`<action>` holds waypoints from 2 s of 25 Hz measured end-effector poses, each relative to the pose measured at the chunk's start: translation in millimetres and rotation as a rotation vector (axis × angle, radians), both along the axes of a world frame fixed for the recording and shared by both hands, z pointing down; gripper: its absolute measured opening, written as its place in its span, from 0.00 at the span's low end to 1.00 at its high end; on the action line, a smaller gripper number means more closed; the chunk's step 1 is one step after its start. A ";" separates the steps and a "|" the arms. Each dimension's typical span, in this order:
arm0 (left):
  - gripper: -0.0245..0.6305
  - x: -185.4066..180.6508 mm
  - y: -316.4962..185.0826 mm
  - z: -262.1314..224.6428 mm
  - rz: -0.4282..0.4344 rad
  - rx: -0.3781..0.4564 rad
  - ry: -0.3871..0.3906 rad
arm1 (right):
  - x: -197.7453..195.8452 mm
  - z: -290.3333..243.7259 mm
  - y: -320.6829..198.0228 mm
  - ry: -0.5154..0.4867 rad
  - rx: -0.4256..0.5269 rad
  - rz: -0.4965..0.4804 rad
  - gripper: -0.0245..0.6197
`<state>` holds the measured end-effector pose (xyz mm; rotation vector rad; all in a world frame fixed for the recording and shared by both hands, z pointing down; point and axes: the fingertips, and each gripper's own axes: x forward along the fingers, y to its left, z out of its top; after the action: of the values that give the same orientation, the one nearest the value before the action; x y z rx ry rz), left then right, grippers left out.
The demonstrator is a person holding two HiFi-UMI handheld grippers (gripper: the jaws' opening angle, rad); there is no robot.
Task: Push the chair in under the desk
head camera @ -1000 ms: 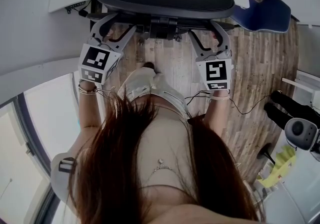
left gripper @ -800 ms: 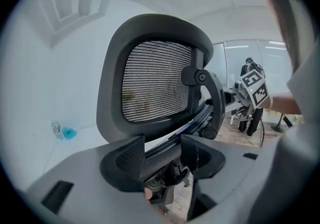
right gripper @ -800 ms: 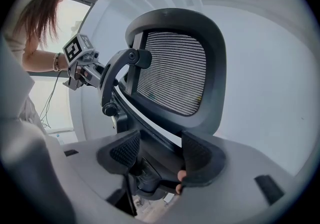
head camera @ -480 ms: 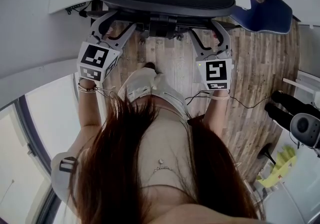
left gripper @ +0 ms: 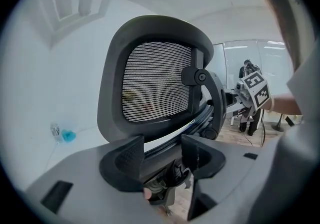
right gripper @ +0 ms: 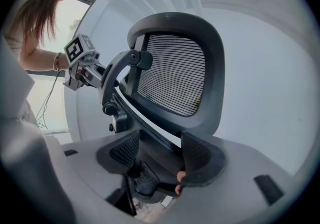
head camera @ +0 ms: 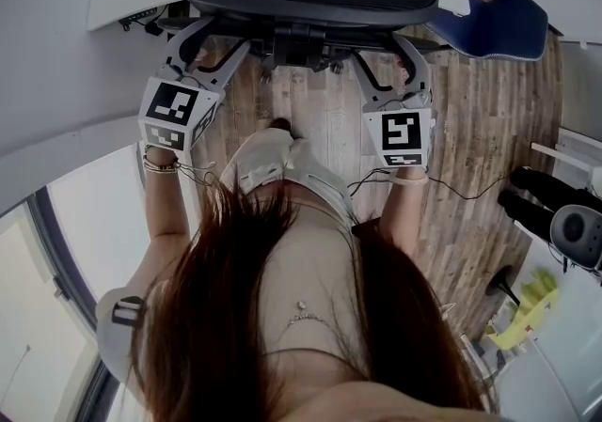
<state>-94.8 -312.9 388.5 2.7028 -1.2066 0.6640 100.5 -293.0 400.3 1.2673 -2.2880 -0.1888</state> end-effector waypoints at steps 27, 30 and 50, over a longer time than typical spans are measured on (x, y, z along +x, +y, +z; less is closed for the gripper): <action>0.40 -16.3 -21.4 -2.4 0.028 0.030 0.020 | -17.0 -2.7 -12.4 -0.019 0.029 0.002 0.46; 0.40 -16.2 -22.9 -1.8 0.033 0.033 0.021 | -17.1 -2.1 -12.9 -0.021 0.030 0.003 0.46; 0.40 -14.4 -27.6 -1.8 0.049 0.030 0.020 | -15.5 -2.9 -10.4 -0.048 0.041 0.003 0.45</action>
<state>-109.2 -340.5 386.7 2.7651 -1.1586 0.6284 84.9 -303.4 397.4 1.3087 -2.3343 -0.2073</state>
